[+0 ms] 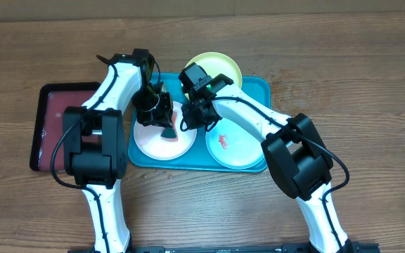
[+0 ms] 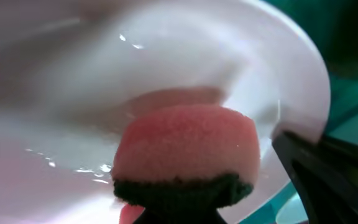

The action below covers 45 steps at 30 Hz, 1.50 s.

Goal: Clean dirty plates on tray and stack at the side
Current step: 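Keep scrubbing the white plate's sauce smear with the sponge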

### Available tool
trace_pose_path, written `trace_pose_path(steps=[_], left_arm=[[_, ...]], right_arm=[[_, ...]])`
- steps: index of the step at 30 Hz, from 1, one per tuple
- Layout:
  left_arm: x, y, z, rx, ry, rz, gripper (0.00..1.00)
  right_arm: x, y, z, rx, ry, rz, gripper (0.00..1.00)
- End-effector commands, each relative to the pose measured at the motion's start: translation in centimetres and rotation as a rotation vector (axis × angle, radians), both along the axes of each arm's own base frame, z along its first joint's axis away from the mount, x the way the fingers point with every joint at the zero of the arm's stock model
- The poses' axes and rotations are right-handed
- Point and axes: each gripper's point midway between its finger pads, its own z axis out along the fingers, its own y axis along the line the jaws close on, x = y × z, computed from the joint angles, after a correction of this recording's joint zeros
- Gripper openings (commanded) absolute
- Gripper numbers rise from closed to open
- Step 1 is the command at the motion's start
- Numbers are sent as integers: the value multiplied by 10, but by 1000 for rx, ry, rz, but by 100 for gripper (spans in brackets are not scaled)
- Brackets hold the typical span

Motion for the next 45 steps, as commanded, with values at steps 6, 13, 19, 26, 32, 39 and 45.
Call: trace_pose_path(steps=[6, 13, 19, 26, 32, 39, 45], left_arm=[[-14, 20, -6, 141, 55, -33, 4], [-2, 30, -16, 261, 12, 41, 4], [13, 49, -21, 451, -59, 129, 4], [18, -5, -17, 136, -74, 43, 4], [-2, -2, -14, 115, -18, -59, 4], [-22, 66, -13, 493, 53, -109, 4], [0, 82, -14, 617, -33, -16, 4]], right_arm=[[-2, 0, -8, -25, 6, 14, 4], [-2, 0, -8, -24, 5, 14, 4], [-2, -1, -9, -26, 7, 14, 4], [-1, 0, -8, -21, 1, 14, 4], [-2, 0, -8, -24, 5, 14, 4], [-1, 1, -8, -20, 0, 14, 4], [0, 1, -8, -19, -1, 14, 4]])
